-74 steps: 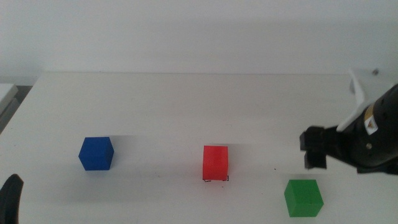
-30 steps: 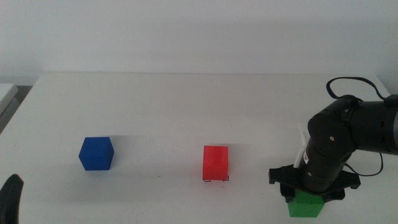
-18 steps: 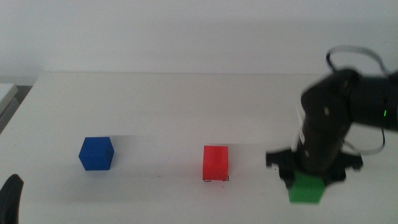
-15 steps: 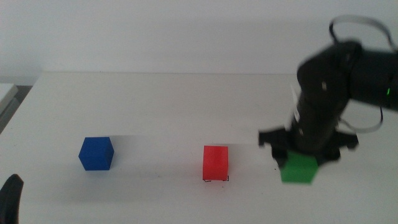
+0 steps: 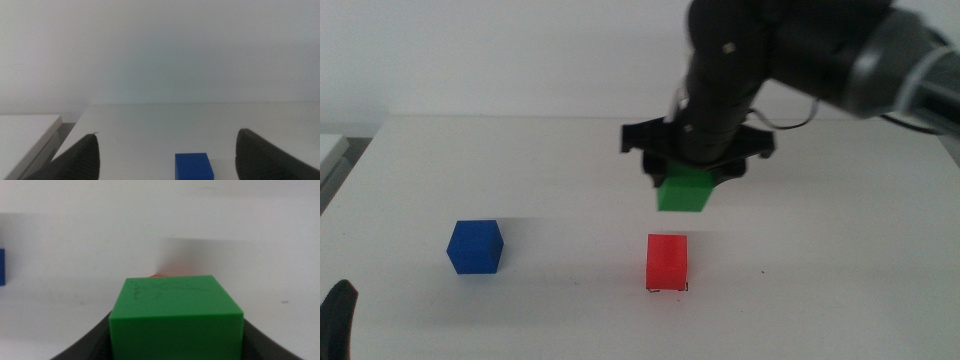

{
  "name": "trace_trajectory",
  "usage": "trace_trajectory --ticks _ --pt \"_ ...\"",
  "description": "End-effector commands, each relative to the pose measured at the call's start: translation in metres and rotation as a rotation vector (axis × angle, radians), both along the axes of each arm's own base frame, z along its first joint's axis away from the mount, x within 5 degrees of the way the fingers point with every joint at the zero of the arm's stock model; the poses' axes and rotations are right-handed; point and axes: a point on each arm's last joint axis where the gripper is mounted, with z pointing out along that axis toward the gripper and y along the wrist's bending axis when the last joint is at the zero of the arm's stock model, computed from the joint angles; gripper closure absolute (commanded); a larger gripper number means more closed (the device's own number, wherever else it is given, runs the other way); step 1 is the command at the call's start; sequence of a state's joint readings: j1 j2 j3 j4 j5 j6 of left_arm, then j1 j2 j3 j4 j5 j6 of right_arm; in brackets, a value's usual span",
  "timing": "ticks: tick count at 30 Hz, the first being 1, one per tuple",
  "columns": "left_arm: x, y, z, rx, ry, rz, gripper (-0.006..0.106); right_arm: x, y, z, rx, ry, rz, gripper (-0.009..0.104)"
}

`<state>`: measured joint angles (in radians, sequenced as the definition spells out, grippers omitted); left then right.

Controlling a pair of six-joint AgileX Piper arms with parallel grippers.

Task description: Stack red cubes first, then green, then blue cubes in a specific spot.

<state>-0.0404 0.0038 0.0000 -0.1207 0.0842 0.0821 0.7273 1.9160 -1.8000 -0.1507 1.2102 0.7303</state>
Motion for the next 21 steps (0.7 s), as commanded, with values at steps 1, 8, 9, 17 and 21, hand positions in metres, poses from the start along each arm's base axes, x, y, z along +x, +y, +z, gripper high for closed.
trace_trajectory --ticks 1,8,9,17,21 --pt "0.000 0.000 0.002 -0.012 -0.018 0.003 0.010 0.001 0.012 -0.005 -0.001 0.011 0.014 0.059" --pt "0.000 0.000 0.002 -0.012 -0.018 0.003 0.010 -0.002 0.026 -0.020 -0.023 0.034 0.018 0.059" --pt "0.000 0.000 0.002 -0.012 -0.018 0.003 0.010 -0.003 0.027 -0.022 -0.027 0.034 0.017 0.059" --pt "0.000 0.000 0.002 -0.012 -0.018 0.003 0.010 0.002 0.033 -0.042 -0.075 0.046 0.004 0.059" --pt "0.000 0.000 0.002 -0.012 -0.018 0.003 0.010 0.002 0.037 -0.052 -0.101 0.053 0.013 0.059"
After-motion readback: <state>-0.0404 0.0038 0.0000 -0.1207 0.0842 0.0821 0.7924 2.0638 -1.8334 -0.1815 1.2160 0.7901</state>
